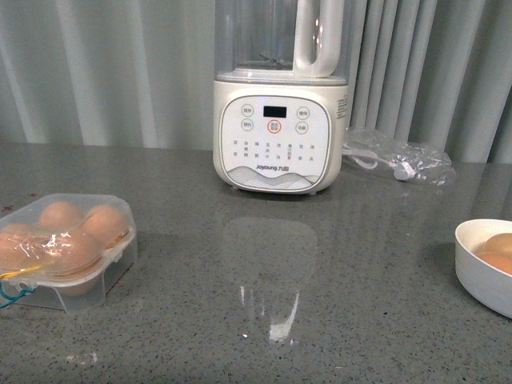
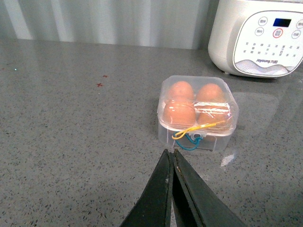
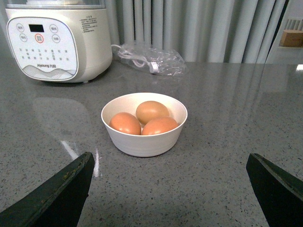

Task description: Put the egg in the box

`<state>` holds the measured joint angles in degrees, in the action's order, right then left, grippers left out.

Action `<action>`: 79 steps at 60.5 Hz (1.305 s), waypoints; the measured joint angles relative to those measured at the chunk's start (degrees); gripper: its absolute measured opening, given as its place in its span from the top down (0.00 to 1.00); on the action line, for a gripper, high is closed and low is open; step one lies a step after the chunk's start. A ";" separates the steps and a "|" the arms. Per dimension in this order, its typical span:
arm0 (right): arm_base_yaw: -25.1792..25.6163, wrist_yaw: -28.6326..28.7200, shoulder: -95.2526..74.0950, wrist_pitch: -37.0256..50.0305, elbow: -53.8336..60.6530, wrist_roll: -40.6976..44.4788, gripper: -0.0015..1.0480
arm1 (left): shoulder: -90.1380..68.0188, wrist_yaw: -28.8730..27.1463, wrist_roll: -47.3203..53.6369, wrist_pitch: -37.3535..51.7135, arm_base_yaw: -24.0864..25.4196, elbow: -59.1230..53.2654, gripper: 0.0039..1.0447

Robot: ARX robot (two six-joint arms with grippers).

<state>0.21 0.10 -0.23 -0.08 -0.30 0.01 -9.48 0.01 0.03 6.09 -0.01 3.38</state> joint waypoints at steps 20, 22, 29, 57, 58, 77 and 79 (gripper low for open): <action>0.00 -0.04 0.00 0.00 0.00 0.00 0.07 | 8.92 -0.04 -0.13 -6.25 0.00 -1.70 0.97; 0.00 0.00 0.00 -0.02 0.00 0.00 0.07 | 9.22 -0.02 -0.13 -6.25 0.00 -1.70 0.97; 0.00 -0.02 0.00 0.00 0.00 0.00 0.07 | 9.29 -0.02 -0.13 -6.23 0.00 -1.70 0.97; 0.00 -0.02 0.00 0.00 0.00 0.00 0.07 | 9.31 -0.04 -0.17 -6.23 0.00 -1.70 0.67; 0.00 -0.02 0.00 0.00 0.00 0.00 0.07 | 9.31 -0.02 -0.17 -6.23 0.00 -1.70 0.64; 0.00 -0.02 0.00 0.00 0.00 0.00 0.07 | 9.31 -0.02 -0.15 -6.23 0.00 -1.70 0.09; 0.00 -0.02 0.00 0.00 0.00 0.00 0.07 | 9.31 -0.02 -0.13 -6.23 0.00 -1.70 0.05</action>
<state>0.21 0.08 -0.23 -0.08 -0.30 0.01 -0.16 -0.01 -0.10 -0.14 -0.01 1.67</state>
